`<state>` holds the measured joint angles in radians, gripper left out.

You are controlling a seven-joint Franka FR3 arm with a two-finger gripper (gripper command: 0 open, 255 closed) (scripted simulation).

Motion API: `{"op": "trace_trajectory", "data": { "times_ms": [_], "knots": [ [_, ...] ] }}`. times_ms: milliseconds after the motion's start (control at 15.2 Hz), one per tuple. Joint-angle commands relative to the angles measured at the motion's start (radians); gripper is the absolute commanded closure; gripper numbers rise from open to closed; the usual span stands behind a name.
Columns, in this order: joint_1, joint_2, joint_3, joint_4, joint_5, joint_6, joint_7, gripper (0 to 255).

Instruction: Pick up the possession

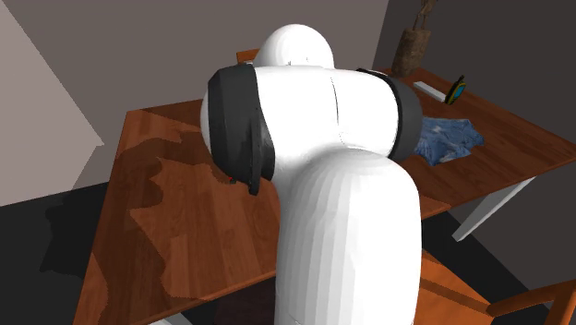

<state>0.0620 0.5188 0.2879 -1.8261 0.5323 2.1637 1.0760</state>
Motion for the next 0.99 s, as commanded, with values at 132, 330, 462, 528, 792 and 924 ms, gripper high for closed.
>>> {"op": "trace_trajectory", "data": {
  "times_ms": [132, 330, 462, 528, 792, 924],
  "knots": [
    [-0.001, 0.011, -0.001, -0.002, 0.001, 0.011, -0.008, 255],
    [0.0, 0.013, -0.001, 0.0, 0.0, 0.011, -0.008, 255],
    [0.001, 0.015, -0.001, 0.003, 0.0, 0.01, -0.007, 255],
    [0.001, 0.015, -0.001, 0.004, -0.001, 0.009, -0.005, 255],
    [0.0, 0.004, -0.001, 0.001, 0.0, 0.002, -0.003, 255],
    [-0.001, -0.013, -0.001, 0.003, -0.001, -0.015, 0.006, 255]
  ]
}}
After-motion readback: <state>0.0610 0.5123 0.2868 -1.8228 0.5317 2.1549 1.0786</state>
